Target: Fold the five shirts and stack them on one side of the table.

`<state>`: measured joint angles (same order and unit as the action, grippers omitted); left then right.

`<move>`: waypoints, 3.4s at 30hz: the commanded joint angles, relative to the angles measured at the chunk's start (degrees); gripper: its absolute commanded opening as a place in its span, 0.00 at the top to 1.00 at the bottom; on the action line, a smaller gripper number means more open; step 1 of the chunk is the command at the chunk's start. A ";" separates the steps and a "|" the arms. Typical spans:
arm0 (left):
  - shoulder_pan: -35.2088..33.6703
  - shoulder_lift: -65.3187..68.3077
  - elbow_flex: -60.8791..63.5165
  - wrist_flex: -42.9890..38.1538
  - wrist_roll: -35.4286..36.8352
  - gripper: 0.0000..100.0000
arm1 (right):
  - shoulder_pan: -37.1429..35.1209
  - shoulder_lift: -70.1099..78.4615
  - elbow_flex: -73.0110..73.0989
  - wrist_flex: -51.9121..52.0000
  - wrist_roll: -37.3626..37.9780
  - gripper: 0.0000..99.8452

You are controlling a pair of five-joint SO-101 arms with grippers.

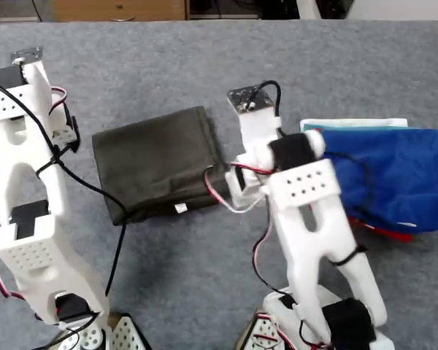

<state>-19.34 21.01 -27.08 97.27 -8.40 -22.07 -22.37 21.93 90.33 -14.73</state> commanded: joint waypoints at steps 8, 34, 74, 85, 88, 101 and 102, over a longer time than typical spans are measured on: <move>1.14 2.33 -3.69 0.26 13.98 0.78 | -10.68 10.95 8.48 -32.79 -35.34 0.67; 5.27 23.96 -27.52 0.53 20.13 0.78 | -10.95 40.84 -6.81 -36.31 -47.12 0.67; 5.19 30.64 -28.57 -0.09 17.41 0.78 | -10.59 39.78 -13.93 -24.97 -40.53 0.96; 5.63 38.20 -39.82 -1.14 17.76 0.85 | -10.59 39.78 -13.67 -24.53 -37.27 0.96; 6.15 39.60 -41.05 -1.14 17.76 0.90 | -10.86 39.78 -13.67 -24.53 -37.10 0.96; 7.12 43.65 -48.79 -1.14 17.49 0.98 | -10.33 39.52 -14.02 -24.88 -34.99 0.98; 7.21 43.47 -49.23 -1.14 17.41 0.98 | -9.89 39.43 -14.29 -24.88 -34.20 0.98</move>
<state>-12.66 65.58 -72.53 96.66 9.71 -32.00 18.68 10.33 65.19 -50.42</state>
